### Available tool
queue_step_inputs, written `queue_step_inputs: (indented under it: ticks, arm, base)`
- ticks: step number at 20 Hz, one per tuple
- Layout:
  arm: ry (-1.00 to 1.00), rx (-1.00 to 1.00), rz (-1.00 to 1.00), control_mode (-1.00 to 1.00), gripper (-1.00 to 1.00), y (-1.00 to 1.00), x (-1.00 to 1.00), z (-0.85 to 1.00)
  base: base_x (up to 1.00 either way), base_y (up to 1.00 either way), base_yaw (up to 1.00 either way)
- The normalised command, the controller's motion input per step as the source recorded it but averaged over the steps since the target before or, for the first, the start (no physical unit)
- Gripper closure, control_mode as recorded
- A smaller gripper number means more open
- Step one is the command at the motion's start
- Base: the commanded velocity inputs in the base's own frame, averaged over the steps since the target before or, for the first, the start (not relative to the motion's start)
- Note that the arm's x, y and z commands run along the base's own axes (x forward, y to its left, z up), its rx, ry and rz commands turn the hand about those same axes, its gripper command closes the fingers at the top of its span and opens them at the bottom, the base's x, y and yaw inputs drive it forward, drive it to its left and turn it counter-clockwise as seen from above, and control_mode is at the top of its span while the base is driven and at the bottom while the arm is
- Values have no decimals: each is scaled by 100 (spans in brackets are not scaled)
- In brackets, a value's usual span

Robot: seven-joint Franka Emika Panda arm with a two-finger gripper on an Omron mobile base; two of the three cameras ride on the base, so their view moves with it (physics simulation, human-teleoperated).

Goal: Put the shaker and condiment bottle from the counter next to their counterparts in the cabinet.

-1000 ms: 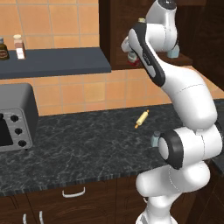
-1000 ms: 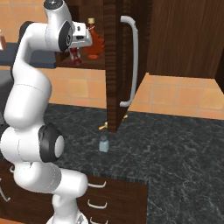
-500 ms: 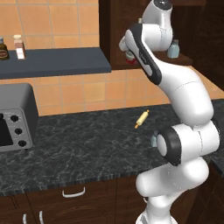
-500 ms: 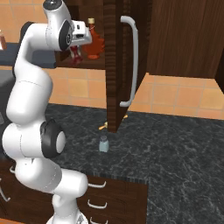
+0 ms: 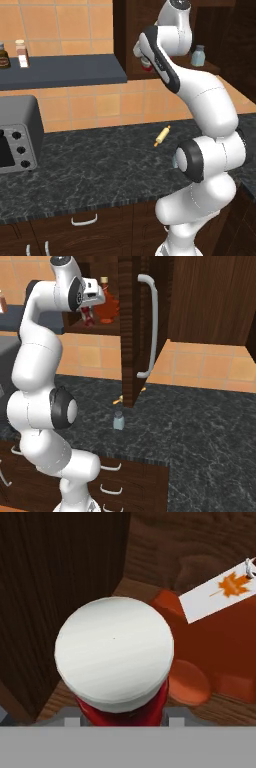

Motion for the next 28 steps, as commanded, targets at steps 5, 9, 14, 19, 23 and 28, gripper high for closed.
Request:
queue_step_inputs:
  ticks: [5, 9, 14, 19, 23, 28]
  arm:
    - [0, -3, 0, -100, -100, 9, 32, -27]
    - [0, 0, 1, -100, -100, 0, 1, -25]
    - [0, 0, 0, -100, -100, 0, -12, -15]
    - [0, 0, 0, -100, -100, 0, -28, -1]
    - [0, 0, 0, -100, -100, -3, -34, 0]
    - [0, 0, -3, -100, -100, -12, -37, 0]
  base:
    - [0, 0, 0]
    - [0, 0, 0]
    - [0, 0, 0]
    - [0, 0, 0]
    - [0, 0, 0]
    - [0, 0, 0]
